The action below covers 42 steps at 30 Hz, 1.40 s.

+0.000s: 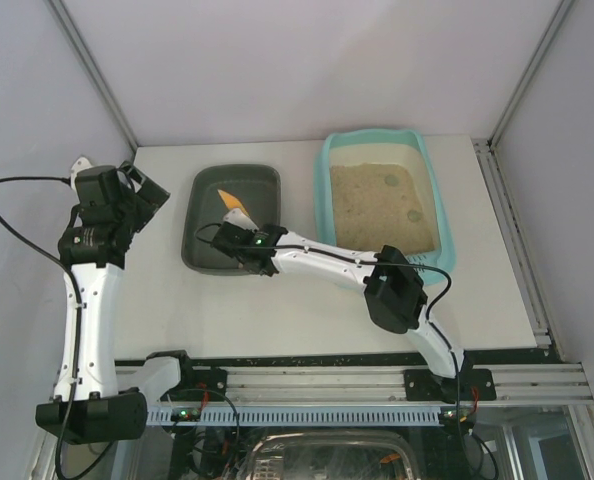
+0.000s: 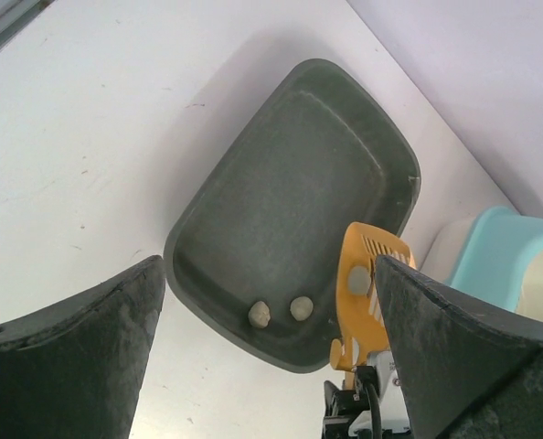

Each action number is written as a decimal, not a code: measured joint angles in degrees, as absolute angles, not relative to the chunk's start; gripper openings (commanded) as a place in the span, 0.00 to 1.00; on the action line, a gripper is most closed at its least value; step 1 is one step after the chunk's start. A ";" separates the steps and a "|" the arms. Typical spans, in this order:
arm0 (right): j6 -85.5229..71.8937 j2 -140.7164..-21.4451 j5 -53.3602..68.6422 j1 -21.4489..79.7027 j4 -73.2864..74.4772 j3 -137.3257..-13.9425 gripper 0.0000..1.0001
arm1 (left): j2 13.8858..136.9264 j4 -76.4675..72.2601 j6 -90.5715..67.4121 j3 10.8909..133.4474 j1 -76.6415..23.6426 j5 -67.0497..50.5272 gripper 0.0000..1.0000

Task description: Clean the litter box

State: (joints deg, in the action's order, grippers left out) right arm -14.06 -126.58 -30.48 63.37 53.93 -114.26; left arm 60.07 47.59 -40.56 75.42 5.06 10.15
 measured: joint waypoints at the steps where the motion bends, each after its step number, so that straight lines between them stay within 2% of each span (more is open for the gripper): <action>1: -13.69 -126.80 -31.75 63.42 54.24 -114.43 0.00 | 60.07 47.72 -40.56 75.42 5.17 10.22 1.00; 12: -10.15 -127.63 -38.13 63.42 54.83 -114.61 0.00 | 60.10 47.86 -40.38 75.55 5.58 9.19 1.00; 17: -10.74 -125.78 -36.99 62.78 54.54 -113.34 0.00 | 60.84 44.45 -40.45 75.57 5.72 2.15 1.00; 23: -14.66 -106.32 -24.12 56.73 54.11 -101.82 0.00 | 71.13 37.67 -40.47 80.71 1.65 -7.68 1.00; 28: -18.68 -87.37 -17.32 41.15 53.63 -93.58 0.00 | 84.09 33.36 -41.12 89.93 -6.92 -12.08 1.00; 31: -20.67 -82.52 -12.93 32.40 54.68 -87.33 0.00 | 91.24 29.19 -43.31 93.86 -10.68 -15.86 1.00; 34: -20.99 -84.68 -10.87 26.65 56.27 -84.23 0.00 | 97.03 24.40 -46.17 94.94 -13.17 -18.96 1.00; 42: -20.23 -99.50 -11.44 23.38 59.22 -83.74 0.00 | 104.44 14.59 -53.45 94.19 -14.37 -22.00 1.00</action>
